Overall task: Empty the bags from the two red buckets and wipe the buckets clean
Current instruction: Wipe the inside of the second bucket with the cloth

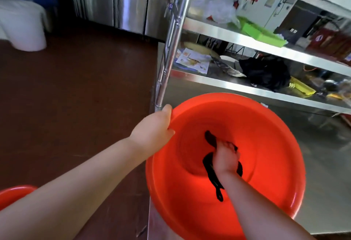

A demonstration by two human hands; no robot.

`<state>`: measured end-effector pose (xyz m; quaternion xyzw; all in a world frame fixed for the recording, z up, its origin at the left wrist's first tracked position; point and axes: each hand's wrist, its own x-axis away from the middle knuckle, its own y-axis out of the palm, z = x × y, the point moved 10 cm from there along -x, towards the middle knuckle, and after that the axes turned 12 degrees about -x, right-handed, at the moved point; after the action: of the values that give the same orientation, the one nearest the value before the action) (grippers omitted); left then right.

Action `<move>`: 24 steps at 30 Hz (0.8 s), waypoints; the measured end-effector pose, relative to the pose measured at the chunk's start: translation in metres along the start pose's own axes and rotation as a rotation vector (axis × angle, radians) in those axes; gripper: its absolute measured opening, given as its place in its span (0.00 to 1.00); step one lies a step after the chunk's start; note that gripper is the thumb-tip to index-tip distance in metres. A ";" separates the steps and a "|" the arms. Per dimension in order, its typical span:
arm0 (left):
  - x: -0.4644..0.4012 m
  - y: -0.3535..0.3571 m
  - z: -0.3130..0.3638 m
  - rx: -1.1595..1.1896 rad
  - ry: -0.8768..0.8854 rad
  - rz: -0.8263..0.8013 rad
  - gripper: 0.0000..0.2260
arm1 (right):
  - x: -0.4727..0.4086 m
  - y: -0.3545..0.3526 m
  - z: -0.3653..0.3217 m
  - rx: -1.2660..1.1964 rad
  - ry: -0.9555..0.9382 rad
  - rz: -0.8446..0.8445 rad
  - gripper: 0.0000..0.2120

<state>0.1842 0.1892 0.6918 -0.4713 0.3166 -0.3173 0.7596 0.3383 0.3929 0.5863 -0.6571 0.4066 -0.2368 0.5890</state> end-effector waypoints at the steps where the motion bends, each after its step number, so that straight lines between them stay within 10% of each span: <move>1: -0.006 0.000 0.000 -0.003 -0.007 0.002 0.12 | -0.012 -0.005 0.005 -0.019 0.023 0.045 0.20; 12: -0.037 0.009 0.019 0.108 -0.025 -0.043 0.19 | -0.069 0.071 0.001 -0.178 0.069 -0.002 0.30; 24: -0.035 0.007 0.045 0.084 0.031 -0.048 0.18 | 0.022 0.121 -0.057 0.102 -0.880 -0.196 0.21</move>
<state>0.1993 0.2424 0.7080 -0.4416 0.3032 -0.3556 0.7659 0.2747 0.3451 0.4764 -0.7008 0.0411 -0.0095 0.7122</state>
